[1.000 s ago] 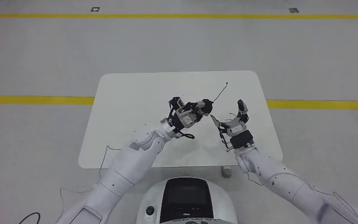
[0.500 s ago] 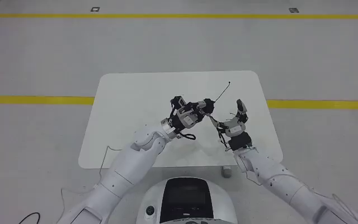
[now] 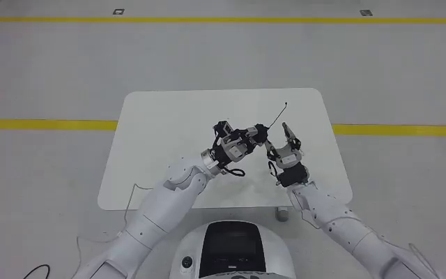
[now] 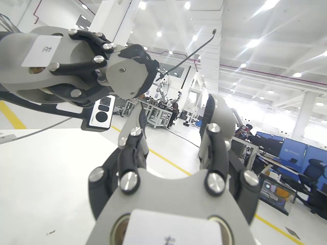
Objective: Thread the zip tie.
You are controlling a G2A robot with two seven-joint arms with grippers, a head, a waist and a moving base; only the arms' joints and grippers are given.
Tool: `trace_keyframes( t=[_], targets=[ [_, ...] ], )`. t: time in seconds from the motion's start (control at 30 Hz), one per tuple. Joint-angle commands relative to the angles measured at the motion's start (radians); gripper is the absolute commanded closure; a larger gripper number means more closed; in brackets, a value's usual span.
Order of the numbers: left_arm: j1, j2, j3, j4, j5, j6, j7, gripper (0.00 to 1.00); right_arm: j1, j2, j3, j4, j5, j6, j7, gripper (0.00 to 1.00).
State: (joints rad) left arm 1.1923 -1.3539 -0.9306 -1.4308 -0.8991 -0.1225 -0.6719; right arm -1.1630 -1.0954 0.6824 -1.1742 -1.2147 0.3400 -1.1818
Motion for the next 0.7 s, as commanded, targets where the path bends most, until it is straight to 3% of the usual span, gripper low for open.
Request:
trace_keyframes(
  t=[0.0, 0.33, 0.67],
  targets=[
    [0.000, 0.000, 0.000, 0.000, 0.000, 0.000, 0.000, 1.00, 0.000, -0.011, 0.004, 0.004, -0.008, 0.000, 0.000, 0.66],
    [0.000, 0.000, 0.000, 0.000, 0.000, 0.000, 0.000, 1.00, 0.006, -0.062, 0.016, 0.035, -0.046, 0.000, -0.022, 0.84],
    [0.000, 0.000, 0.000, 0.000, 0.000, 0.000, 0.000, 1.00, -0.004, -0.096, 0.054, 0.059, -0.076, 0.000, -0.054, 0.88]
  ],
)
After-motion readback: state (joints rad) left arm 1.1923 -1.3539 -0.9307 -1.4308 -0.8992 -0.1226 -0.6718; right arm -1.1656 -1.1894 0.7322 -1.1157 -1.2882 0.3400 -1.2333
